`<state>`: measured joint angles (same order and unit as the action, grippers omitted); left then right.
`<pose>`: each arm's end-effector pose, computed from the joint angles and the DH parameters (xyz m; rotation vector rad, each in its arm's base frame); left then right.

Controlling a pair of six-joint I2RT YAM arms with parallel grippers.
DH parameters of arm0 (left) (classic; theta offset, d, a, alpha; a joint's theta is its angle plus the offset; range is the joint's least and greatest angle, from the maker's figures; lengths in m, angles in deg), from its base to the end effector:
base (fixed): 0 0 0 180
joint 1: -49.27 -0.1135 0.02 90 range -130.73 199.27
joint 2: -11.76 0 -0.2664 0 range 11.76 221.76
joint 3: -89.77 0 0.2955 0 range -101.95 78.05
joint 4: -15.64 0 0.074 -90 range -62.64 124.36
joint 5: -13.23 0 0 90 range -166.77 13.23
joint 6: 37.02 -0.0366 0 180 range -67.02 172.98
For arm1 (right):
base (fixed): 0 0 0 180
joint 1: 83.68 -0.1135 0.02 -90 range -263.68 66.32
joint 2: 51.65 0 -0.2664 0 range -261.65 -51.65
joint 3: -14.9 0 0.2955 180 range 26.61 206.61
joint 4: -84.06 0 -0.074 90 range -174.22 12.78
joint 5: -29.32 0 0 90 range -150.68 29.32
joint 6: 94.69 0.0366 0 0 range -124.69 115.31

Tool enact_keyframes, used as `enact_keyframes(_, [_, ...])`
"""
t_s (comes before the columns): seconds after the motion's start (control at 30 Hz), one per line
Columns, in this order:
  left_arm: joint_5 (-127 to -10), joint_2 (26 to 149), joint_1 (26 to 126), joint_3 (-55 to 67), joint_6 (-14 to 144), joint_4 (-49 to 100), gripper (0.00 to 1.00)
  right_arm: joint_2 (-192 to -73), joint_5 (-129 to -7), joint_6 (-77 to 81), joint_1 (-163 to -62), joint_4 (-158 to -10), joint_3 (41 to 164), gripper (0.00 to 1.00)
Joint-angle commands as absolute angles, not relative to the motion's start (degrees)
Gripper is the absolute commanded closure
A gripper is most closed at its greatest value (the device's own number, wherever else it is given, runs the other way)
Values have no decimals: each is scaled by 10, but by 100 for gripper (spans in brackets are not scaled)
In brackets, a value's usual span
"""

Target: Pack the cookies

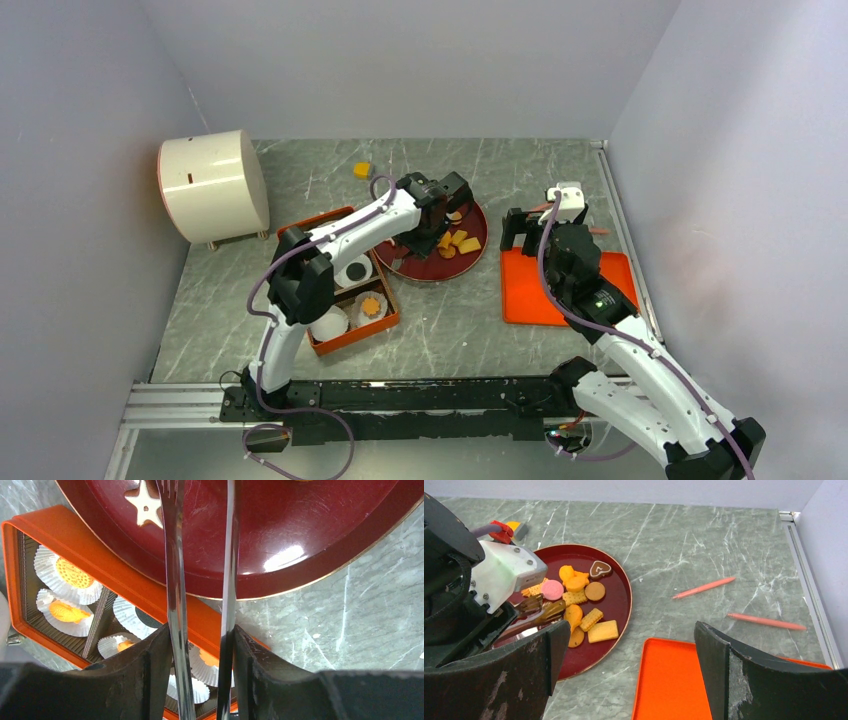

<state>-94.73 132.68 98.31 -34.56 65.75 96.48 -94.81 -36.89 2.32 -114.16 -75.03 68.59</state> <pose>0.3203 -0.3517 0.2534 0.8210 2.6625 0.2201 0.1987 0.0998 0.3304 -0.0539 1.7370 0.1170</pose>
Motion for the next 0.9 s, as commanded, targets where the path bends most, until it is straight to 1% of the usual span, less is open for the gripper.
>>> enact_keyframes(0.0, [-937, 1333, 981, -378, 641, 951, 52, -948, -358, 15, -1139, -766, 684, 0])
enact_keyframes(0.17, [-933, 1329, 982, -385, 642, 961, 60, -947, -359, 17, -1140, -766, 684, 0])
enact_keyframes(0.27, [-932, 1317, 982, -389, 644, 968, 67, -948, -360, 18, -1140, -766, 683, 0])
enact_keyframes(0.4, [-929, 1297, 983, -392, 648, 978, 72, -951, -363, 20, -1140, -767, 682, 0])
enact_keyframes(0.57, [-937, 1271, 984, -387, 653, 1000, 75, -955, -367, 21, -1140, -769, 682, 0])
enact_keyframes(0.87, [-962, 1219, 984, -366, 667, 1032, 76, -963, -379, 24, -1140, -774, 683, 0])
